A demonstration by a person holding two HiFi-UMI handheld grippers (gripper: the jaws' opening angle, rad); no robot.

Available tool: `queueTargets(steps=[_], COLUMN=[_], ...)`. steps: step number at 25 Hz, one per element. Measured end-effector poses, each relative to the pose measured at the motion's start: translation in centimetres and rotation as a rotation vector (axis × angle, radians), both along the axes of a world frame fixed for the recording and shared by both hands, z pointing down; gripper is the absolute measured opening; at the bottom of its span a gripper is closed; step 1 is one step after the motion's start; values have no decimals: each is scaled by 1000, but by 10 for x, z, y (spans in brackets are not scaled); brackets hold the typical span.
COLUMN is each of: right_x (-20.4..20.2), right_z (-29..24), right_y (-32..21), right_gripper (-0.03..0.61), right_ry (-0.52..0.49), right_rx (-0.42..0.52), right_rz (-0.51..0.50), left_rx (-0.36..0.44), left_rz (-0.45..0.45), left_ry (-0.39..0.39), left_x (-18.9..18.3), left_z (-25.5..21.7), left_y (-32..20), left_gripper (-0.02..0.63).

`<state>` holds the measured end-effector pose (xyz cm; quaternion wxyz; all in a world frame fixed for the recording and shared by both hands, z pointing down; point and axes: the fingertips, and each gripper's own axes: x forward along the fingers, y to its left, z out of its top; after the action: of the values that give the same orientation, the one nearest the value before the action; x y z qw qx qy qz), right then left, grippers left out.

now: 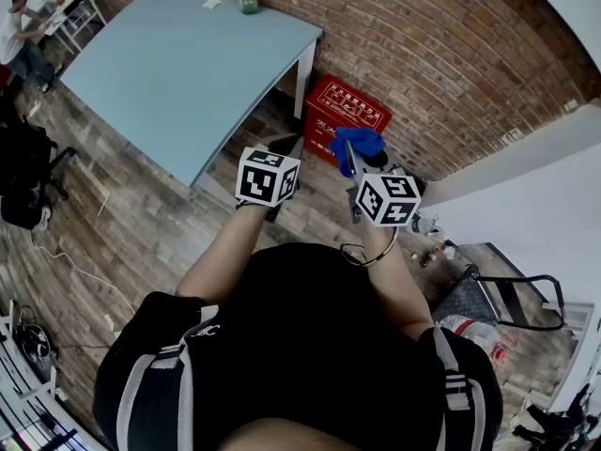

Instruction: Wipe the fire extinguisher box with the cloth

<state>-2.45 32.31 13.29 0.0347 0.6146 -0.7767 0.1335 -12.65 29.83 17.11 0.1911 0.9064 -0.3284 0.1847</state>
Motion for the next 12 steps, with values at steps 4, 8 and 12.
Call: queueTargets(steps=[4,8,12], right_x=[-18,-28,-34], right_z=[1,5,10], right_y=[-3,-5,-7], right_gripper=[97,97,97], right_ry=[2,6,17], right_rx=[4,5,-4], right_rz=[4,17,16], left_rx=[2,-2,-19], left_rz=[9,19,25], left_ry=[1,9,2], left_x=[-15,-25,-32], left_z=[2,7,17], left_y=[-2,-3,-4], left_gripper=[5,5,5])
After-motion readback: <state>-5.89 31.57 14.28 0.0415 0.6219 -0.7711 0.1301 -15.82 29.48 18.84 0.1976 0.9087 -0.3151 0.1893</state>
